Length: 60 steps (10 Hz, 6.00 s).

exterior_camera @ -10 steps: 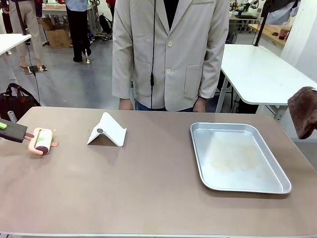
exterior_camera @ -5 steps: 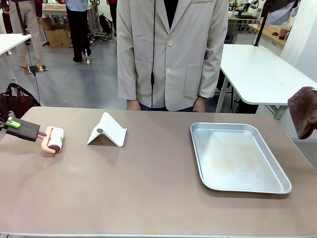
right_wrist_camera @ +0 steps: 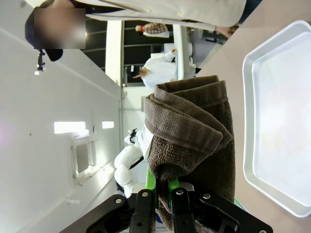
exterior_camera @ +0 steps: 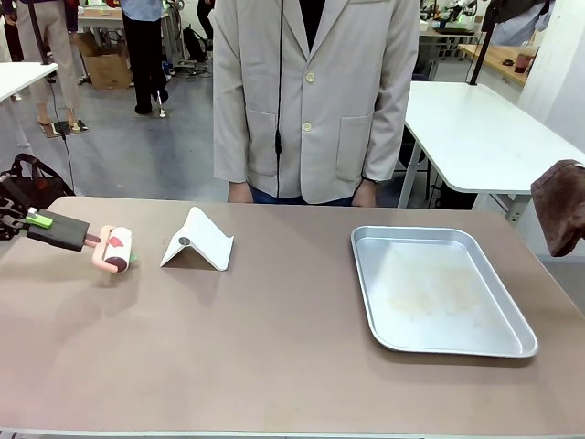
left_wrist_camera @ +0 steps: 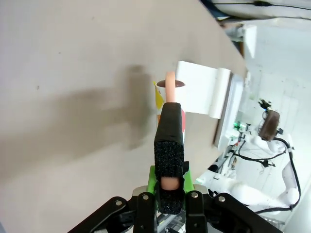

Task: Clean the surface of the table.
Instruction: Clean the area not pointed to by the person, then return the Lint Roller and towel to their original positions.

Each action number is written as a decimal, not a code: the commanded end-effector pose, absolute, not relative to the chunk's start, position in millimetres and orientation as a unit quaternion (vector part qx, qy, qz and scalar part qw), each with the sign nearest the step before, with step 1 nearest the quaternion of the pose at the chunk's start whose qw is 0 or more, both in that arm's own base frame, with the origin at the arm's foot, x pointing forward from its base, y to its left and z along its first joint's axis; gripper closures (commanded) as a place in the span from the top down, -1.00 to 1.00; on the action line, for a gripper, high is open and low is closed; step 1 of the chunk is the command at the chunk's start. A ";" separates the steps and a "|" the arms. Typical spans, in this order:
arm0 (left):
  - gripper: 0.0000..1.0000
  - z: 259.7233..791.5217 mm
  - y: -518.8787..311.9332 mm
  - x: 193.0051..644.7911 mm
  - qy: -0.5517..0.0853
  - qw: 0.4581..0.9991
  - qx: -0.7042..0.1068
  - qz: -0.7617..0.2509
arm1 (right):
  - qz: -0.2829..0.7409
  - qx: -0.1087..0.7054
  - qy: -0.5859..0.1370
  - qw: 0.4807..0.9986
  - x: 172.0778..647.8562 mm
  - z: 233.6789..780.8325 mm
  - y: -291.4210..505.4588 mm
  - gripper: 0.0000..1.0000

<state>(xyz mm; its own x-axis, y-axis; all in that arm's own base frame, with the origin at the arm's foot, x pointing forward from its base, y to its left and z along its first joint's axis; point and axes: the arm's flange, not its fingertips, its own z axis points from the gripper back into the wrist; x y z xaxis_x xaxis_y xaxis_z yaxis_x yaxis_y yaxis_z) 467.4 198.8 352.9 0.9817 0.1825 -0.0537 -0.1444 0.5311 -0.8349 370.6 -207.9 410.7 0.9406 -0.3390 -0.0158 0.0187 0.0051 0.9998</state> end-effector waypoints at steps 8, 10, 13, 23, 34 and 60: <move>-0.94 434.7 330.4 345.6 -0.097 0.741 -0.665 0.018 | -0.134 0.692 -0.109 0.701 369.8 417.2 -207.5 -0.78; -0.94 424.4 369.0 322.9 -0.114 0.715 -0.689 0.031 | -0.134 0.692 -0.109 0.701 369.8 417.2 -207.5 -0.78; -0.94 405.1 422.7 311.7 -0.105 0.680 -0.725 0.036 | -0.134 0.692 -0.109 0.701 369.8 417.2 -207.5 -0.78; -0.94 363.8 358.0 327.7 -0.116 0.698 -0.704 0.063 | -0.134 0.692 -0.109 0.701 369.8 417.2 -207.5 -0.78; -0.94 363.8 358.0 327.7 -0.116 0.698 -0.704 0.063 | -0.134 0.692 -0.109 0.701 369.8 417.2 -207.5 -0.78; -0.55 457.8 22.5 452.3 -0.080 0.850 -0.520 -0.013 | -0.020 0.650 -0.005 0.759 480.1 325.0 178.8 -0.78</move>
<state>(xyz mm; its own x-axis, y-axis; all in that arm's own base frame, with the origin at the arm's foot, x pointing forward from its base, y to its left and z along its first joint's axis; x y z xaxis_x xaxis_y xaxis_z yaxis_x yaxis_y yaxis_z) 453.2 21.3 454.8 0.9883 0.0547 0.1425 0.1019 0.4583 -0.8829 481.9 175.2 324.5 0.9987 -0.0455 -0.0235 0.0304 0.1567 0.9872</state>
